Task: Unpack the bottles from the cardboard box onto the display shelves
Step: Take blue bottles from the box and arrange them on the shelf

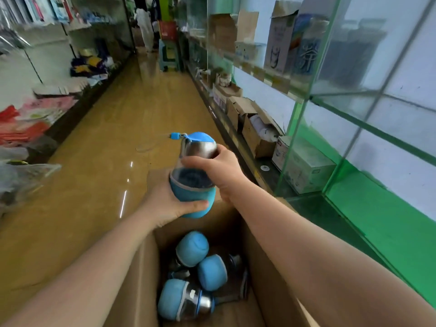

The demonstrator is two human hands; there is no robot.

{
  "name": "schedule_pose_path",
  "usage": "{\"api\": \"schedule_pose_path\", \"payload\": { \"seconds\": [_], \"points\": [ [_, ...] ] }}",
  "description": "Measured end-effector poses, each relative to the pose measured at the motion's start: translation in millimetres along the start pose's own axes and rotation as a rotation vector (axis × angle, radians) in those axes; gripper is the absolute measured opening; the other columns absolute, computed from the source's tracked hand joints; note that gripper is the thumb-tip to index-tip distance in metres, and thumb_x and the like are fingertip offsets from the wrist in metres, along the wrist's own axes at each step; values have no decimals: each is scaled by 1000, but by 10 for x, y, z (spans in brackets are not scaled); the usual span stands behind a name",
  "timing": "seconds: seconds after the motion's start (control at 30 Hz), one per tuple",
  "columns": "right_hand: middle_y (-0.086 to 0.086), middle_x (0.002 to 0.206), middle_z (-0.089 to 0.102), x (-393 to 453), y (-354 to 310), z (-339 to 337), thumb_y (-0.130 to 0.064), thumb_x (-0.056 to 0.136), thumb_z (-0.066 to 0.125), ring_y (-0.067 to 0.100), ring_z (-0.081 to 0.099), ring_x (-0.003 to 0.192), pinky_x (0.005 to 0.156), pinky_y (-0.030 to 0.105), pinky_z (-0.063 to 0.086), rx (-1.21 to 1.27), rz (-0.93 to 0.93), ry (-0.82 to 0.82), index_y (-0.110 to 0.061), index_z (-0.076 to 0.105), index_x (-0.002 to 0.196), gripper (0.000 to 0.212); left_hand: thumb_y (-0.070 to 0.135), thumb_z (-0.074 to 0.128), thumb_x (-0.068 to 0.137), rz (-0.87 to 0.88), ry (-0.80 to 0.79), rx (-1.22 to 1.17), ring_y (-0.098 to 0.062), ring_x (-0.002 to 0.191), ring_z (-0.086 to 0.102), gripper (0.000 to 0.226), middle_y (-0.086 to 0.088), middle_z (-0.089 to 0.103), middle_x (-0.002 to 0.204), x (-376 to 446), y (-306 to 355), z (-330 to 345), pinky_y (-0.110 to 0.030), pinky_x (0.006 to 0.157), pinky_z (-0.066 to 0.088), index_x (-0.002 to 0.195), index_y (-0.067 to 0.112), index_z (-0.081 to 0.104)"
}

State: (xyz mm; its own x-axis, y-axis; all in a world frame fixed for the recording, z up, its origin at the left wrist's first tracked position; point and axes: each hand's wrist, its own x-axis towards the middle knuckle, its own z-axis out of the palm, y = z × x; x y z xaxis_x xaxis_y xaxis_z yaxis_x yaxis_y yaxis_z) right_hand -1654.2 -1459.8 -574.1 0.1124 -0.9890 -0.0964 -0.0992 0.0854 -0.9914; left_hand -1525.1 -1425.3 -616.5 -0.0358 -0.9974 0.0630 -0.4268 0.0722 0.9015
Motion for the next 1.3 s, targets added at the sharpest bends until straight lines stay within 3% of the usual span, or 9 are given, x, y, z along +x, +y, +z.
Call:
{"api": "schedule_pose_path", "payload": {
  "seconds": [0.13, 0.3, 0.5, 0.63, 0.77, 0.93, 1.1, 1.2, 1.3],
  "points": [
    [-4, 103, 64, 115, -442, -90, -24, 64, 84, 15, 62, 96, 88, 36, 55, -35, -76, -41, -23, 55, 110, 55, 47, 87, 41, -3, 78, 139, -3, 96, 62, 78, 13, 67, 102, 249, 277, -173, -26, 83, 52, 111, 31, 56],
    [0, 104, 66, 340, -1106, -142, -21, 62, 84, 18, 64, 97, 89, 41, 54, -70, -139, -29, -21, 57, 109, 55, 31, 88, 55, 90, 121, 112, 4, 90, 58, 65, 20, 62, 96, 537, 853, -428, -9, 68, 41, 109, 30, 53],
    [1, 104, 67, 457, -2341, -121, -18, 64, 82, 19, 64, 97, 88, 39, 55, -78, -128, -66, -22, 58, 110, 52, 24, 87, 61, 65, 129, 66, 3, 80, 52, 53, 26, 54, 85, 759, 1931, -1055, -9, 65, 39, 82, 43, 43],
    [0, 103, 67, 389, -3429, -135, -19, 64, 82, 19, 65, 96, 88, 39, 55, -67, -135, -60, -22, 58, 109, 51, 29, 88, 57, 38, 125, 91, -3, 83, 55, 51, 21, 59, 90, 865, 2871, -1650, -18, 70, 43, 86, 40, 48],
    [0, 104, 66, 176, -4720, -227, -23, 67, 81, 19, 63, 98, 90, 38, 53, -119, -203, -12, -22, 56, 107, 47, 25, 89, 57, 67, 121, 66, 4, 78, 52, 53, 22, 56, 87, 914, 4043, -2219, -12, 61, 39, 84, 38, 46],
    [2, 104, 66, -145, -6091, -413, -27, 67, 81, 20, 62, 98, 91, 40, 52, -213, -274, 51, -17, 57, 110, 50, 42, 88, 53, 116, 90, 174, -14, 94, 62, 58, 10, 66, 99, 905, 5344, -2759, -35, 81, 53, 101, 30, 59],
    [2, 102, 67, -521, -6969, -609, -30, 64, 83, 20, 63, 97, 90, 40, 53, -256, -317, 123, -16, 60, 108, 52, 43, 88, 54, 191, 62, 204, -16, 98, 58, 53, 8, 63, 106, 760, 6287, -3024, -32, 84, 49, 97, 33, 59],
    [-2, 92, 66, -812, -7356, -751, -30, 68, 81, 17, 62, 90, 78, 31, 52, -290, -345, 164, -16, 62, 101, 40, 49, 87, 50, 211, 41, 230, -18, 105, 58, 74, 5, 63, 115, 681, 6681, -3116, -35, 85, 49, 115, 26, 59],
    [-7, 76, 62, -1128, -7629, -909, -29, 70, 81, 12, 59, 74, 61, 23, 47, -320, -376, 210, -21, 64, 91, 29, 50, 88, 47, 257, 5, 196, -17, 105, 57, 78, 7, 64, 115, 562, 6997, -3131, -35, 84, 48, 117, 27, 60]
  ]
}}
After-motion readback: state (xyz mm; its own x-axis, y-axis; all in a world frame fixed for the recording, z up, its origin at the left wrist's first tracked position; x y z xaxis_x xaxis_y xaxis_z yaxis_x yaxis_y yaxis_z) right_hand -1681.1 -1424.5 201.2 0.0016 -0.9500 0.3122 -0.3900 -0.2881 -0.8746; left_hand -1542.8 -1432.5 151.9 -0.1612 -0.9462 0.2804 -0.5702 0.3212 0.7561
